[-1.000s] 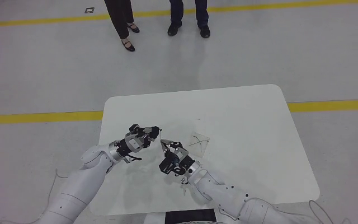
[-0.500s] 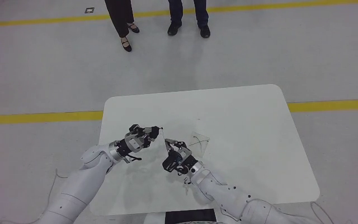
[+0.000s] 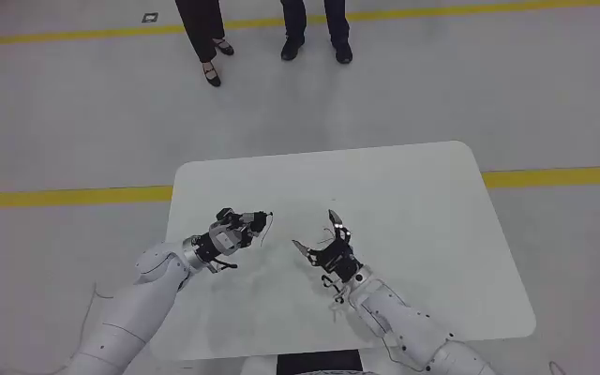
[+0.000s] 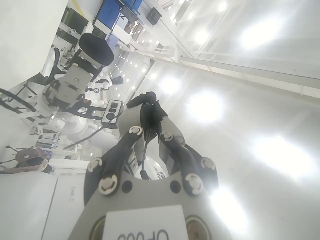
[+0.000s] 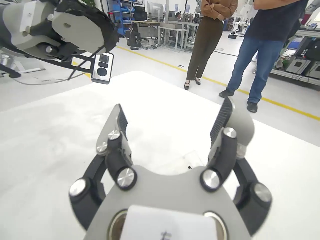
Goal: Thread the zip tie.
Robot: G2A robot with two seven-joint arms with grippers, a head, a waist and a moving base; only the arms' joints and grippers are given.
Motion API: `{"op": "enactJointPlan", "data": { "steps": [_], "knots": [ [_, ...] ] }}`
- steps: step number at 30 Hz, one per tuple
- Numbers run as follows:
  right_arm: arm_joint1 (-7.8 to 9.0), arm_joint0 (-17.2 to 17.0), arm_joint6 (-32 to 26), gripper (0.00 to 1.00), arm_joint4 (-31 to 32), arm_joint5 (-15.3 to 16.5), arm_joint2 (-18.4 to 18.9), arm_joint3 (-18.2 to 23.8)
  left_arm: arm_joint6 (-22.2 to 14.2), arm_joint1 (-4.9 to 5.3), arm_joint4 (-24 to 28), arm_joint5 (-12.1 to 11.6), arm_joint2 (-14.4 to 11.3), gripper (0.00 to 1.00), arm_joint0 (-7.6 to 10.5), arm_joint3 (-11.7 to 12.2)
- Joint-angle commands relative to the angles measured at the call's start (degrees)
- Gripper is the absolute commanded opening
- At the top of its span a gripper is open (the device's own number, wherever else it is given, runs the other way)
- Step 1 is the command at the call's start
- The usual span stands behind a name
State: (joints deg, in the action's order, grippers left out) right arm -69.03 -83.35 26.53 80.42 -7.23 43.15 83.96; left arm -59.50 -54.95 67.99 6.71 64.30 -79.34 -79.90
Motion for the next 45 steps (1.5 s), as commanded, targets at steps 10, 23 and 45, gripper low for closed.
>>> {"op": "enactJointPlan", "data": {
  "steps": [10,23,45],
  "knots": [
    [0.32,-2.28,1.42,1.00,-11.78,4.33,5.54,2.41,0.00,0.00,0.00,0.00,0.00,0.00,0.00,0.00],
    [1.62,-7.14,-2.09,1.00,-31.35,18.44,16.78,7.44,0.00,0.00,0.00,0.00,0.00,0.00,0.00,0.00],
    [1.50,-7.47,-2.61,1.00,-32.46,18.08,17.05,7.04,0.00,0.00,0.00,0.00,0.00,0.00,0.00,0.00]
  ]
}}
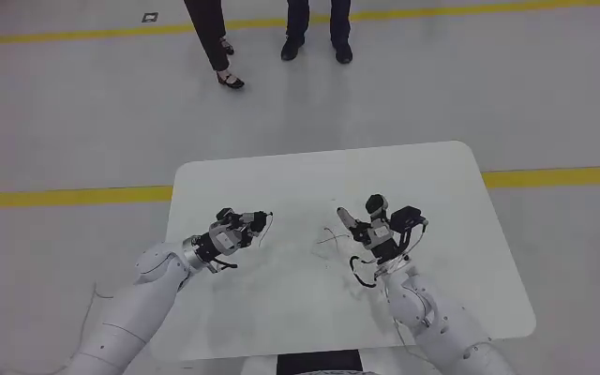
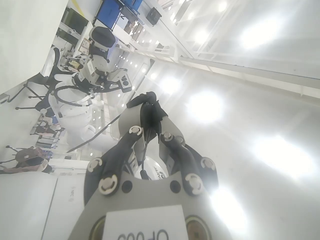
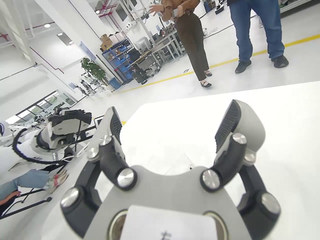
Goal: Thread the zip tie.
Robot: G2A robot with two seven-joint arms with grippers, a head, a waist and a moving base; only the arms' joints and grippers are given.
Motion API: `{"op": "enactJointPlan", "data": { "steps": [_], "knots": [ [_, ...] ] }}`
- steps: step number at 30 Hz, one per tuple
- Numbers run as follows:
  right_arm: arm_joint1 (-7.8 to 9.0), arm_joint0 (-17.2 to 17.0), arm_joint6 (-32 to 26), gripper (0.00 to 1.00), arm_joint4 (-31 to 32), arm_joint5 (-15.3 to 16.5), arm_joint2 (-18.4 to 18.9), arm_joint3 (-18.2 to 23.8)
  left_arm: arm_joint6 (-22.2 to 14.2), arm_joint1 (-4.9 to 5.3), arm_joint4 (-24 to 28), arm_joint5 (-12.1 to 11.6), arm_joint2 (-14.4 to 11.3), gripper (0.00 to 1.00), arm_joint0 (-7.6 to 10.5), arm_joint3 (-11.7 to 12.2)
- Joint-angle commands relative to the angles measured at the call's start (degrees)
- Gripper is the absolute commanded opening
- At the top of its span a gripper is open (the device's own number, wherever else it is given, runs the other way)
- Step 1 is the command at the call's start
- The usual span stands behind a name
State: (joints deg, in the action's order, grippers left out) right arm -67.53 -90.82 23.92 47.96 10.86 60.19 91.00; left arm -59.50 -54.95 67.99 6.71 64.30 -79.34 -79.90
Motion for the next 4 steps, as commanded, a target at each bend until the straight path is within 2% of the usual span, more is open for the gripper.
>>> {"op": "enactJointPlan", "data": {
  "steps": [1,4],
  "knots": [
    [0.00,0.00,0.00,1.00,0.00,0.00,0.00,0.00,0.00,0.00,0.00,0.00,0.00,0.00,0.00,0.00],
    [0.00,0.00,0.00,1.00,0.00,0.00,0.00,0.00,0.00,0.00,0.00,0.00,0.00,0.00,0.00,0.00]
  ]
}}
